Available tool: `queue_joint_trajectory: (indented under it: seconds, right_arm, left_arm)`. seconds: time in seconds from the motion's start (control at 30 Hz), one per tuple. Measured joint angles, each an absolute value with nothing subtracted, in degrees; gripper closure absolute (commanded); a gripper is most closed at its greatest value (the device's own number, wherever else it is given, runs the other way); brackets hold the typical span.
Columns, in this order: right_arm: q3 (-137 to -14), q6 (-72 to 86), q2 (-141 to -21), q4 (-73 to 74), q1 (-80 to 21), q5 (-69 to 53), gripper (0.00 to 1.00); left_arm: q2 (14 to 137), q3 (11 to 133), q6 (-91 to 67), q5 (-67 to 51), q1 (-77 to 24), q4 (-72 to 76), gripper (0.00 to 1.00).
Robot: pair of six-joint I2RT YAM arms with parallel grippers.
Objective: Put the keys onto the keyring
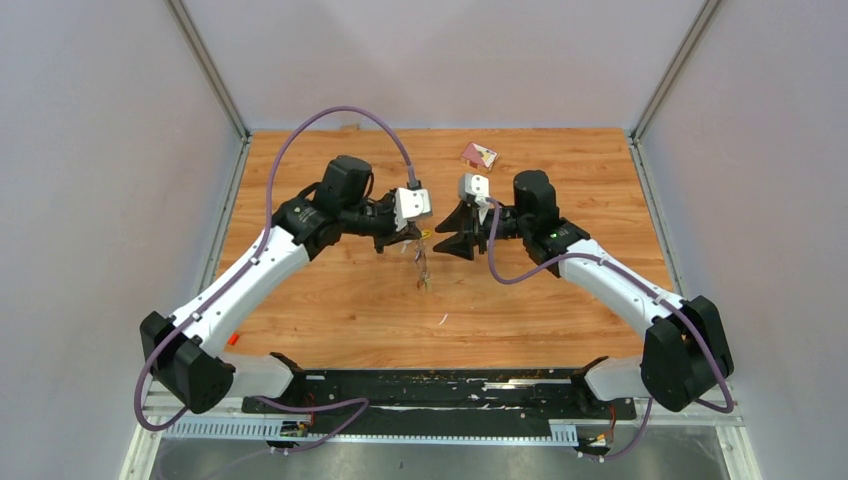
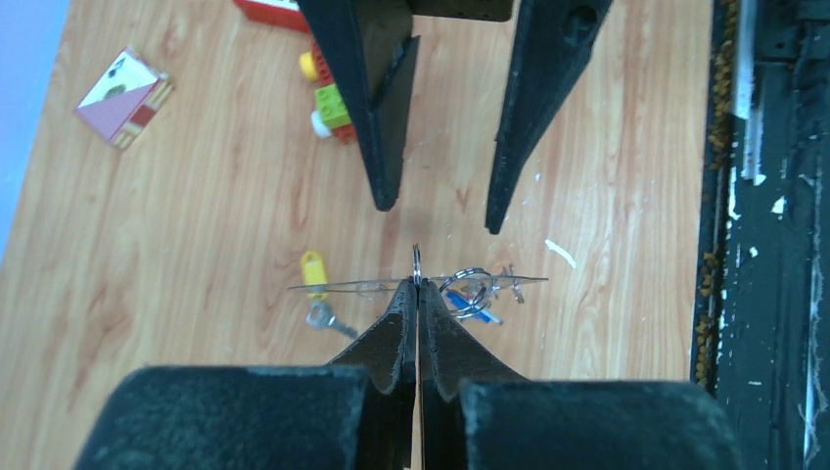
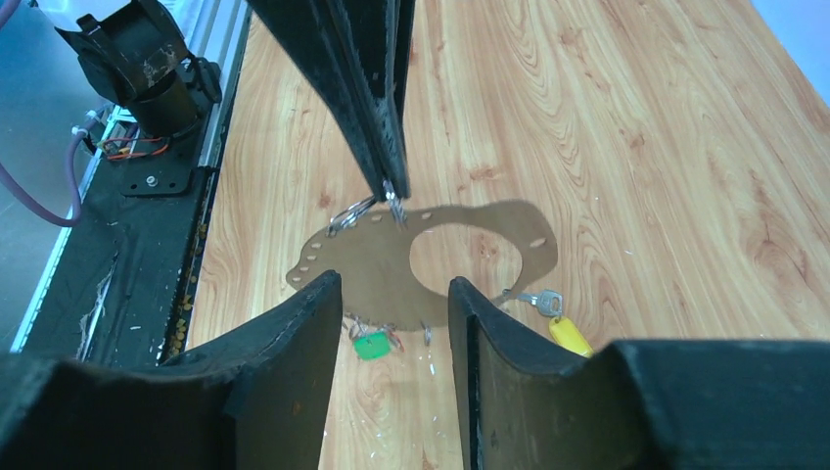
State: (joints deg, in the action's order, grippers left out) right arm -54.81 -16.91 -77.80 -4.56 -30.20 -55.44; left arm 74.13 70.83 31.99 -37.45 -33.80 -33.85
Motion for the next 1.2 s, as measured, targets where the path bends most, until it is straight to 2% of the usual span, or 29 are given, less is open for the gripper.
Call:
queue_joint_trajectory:
  seconds: [0.17, 0.37, 0.7, 0.97, 1.2]
  right_arm:
    - [-54.81, -16.99, -77.80, -4.01, -30.20, -55.42, 0.58]
    - [-54.81, -15.66, -77.84, -4.69, -30.37, -56.25, 0.63]
    - [-54.81, -14.61, -79.37, -6.35, -31.83, -58.89, 0.66]
    - [-54.81, -14.57, -79.81, -6.44, -32.32, -60.40, 0.77]
    - [-54.81, -14.44, -80.23, -6.48, -32.62, -60.40, 0.82]
  left_arm:
    - [76.09, 78.28, 32.51, -29.19, -36.34, -42.44, 1.00]
    - [78.06, 79.94, 32.29, -24.84, -39.44, -48.29, 1.00]
    - [78.89, 79.94, 30.65, -26.52, -40.49, -49.71, 1.00]
    - [78.89, 79.79, 29.89, -27.88, -40.49, -49.01, 1.00]
    - [78.91, 78.89, 29.80, -28.49, -40.49, -48.25, 1.00]
